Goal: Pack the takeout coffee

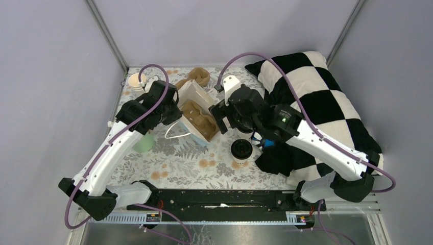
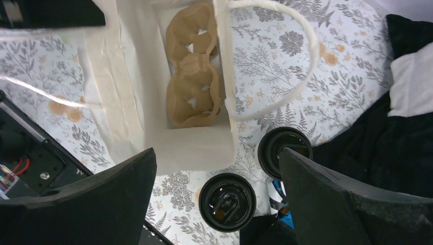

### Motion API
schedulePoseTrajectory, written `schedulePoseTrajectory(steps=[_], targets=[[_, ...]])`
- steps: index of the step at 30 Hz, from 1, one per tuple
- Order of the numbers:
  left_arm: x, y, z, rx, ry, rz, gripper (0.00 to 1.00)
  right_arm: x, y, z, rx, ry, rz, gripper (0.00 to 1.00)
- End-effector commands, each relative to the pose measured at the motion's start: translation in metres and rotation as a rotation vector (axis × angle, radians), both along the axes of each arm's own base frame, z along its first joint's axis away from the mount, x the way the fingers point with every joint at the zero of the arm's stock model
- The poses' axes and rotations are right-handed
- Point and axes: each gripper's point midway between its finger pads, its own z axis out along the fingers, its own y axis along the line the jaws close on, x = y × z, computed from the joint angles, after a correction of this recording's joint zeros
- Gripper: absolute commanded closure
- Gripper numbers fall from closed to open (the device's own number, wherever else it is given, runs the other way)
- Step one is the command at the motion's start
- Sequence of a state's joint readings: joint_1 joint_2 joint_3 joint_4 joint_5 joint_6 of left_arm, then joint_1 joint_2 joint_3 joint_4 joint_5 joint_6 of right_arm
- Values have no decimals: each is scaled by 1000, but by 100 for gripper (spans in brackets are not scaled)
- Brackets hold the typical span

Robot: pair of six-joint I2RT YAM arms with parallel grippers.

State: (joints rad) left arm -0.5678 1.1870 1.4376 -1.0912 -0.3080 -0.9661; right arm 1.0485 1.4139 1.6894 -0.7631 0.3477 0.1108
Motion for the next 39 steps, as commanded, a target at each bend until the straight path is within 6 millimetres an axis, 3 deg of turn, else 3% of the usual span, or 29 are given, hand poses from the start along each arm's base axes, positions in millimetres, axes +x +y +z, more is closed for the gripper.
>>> schedulePoseTrajectory(steps=[1, 3, 5, 7, 8, 10, 12, 14, 15, 18, 24, 26, 27, 28, 30, 33, 35, 37, 39], targets=[[1, -2, 8, -23, 5, -4, 100, 27, 23, -7, 59, -95, 53, 4], [1, -4, 6, -27, 16, -10, 100, 61, 21, -24, 74, -69, 10, 6], [1, -5, 5, -32, 23, -14, 100, 82, 27, -27, 109, -73, 11, 13], [2, -5, 8, -33, 25, -16, 100, 87, 39, -23, 99, -80, 74, 29], [3, -3, 10, -29, 28, -8, 100, 87, 46, -23, 100, -67, 99, 42], [5, -2, 14, -43, 35, 1, 100, 87, 56, -33, 101, -36, 126, 59], [7, -4, 16, -82, 52, -3, 100, 82, 64, -43, 102, 3, 168, 59], [9, -7, 18, -116, 75, -16, 100, 81, 66, -48, 112, 16, 164, 51], [9, -6, 17, -123, 90, -15, 100, 80, 66, -47, 113, 16, 164, 56], [12, -2, 20, -170, 130, -18, 100, 80, 55, -27, 115, 43, 83, 99], [8, 19, 58, -295, 217, 35, 100, 48, 60, 21, 183, 181, 60, 100], [7, 15, 72, -357, 234, 18, 100, 34, 65, 35, 203, 205, 56, 100], [5, 12, 76, -397, 243, 13, 100, 28, 65, 32, 200, 240, 43, 100], [2, 9, 75, -437, 267, 20, 100, 24, 64, 28, 197, 279, 21, 100], [-2, 7, 55, -465, 343, 54, 100, 21, 60, 9, 172, 341, -29, 100], [-5, 17, -3, -399, 441, 123, 100, 28, 50, -45, 93, 356, -102, 100], [-2, 22, -30, -372, 472, 162, 100, 37, 42, -83, 74, 375, -150, 100], [0, 18, -35, -400, 510, 190, 100, 41, 38, -104, 76, 436, -156, 100], [8, 10, -15, -424, 485, 134, 100, 40, 36, -88, 59, 428, -144, 100]])
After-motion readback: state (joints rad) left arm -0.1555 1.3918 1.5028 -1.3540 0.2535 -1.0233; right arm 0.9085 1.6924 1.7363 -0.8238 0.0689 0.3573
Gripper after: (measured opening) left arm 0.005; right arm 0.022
